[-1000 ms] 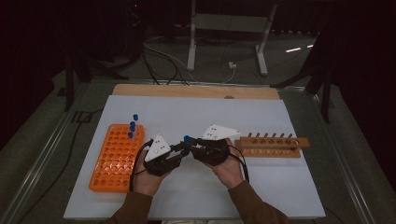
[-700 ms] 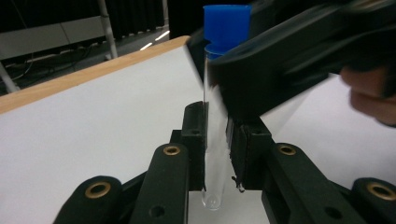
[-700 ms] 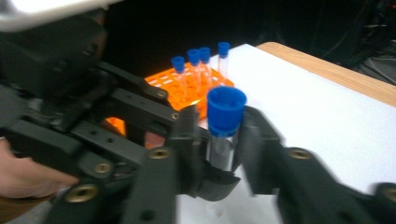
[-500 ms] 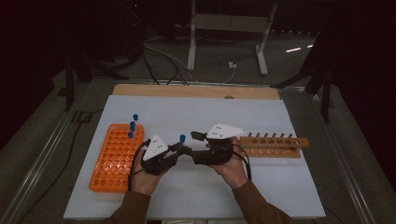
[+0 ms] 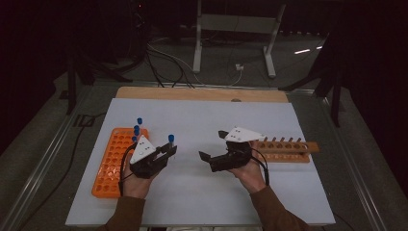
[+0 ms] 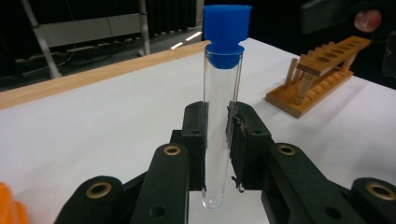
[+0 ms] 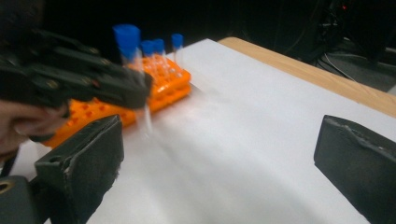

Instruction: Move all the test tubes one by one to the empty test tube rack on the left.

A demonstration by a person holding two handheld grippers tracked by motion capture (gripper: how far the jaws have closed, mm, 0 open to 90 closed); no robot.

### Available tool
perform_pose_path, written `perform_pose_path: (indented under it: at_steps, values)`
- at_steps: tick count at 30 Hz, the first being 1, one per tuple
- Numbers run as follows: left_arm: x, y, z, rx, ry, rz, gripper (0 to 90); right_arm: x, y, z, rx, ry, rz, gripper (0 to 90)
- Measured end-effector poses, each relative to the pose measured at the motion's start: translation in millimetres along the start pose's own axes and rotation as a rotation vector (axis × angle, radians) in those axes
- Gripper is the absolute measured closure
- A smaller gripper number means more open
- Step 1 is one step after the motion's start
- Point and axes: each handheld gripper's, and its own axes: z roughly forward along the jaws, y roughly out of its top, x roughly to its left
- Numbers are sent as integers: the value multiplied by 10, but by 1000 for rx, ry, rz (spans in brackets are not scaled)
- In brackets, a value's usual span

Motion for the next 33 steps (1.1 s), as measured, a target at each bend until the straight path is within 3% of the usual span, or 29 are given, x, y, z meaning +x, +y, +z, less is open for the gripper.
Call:
perform_pose_path:
  at_steps: [19,26,33]
  values:
    - [248,-86,-317,-23,97,-27,782,-365,-255,-262,20,-107,33,0]
    - [396,-165,-479,-32,155,-69,783,-448,-295,-380,9,-135,41,0]
    - [508,-251,-508,-14,208,-85,783,-481,-333,-444,3,-147,45,0]
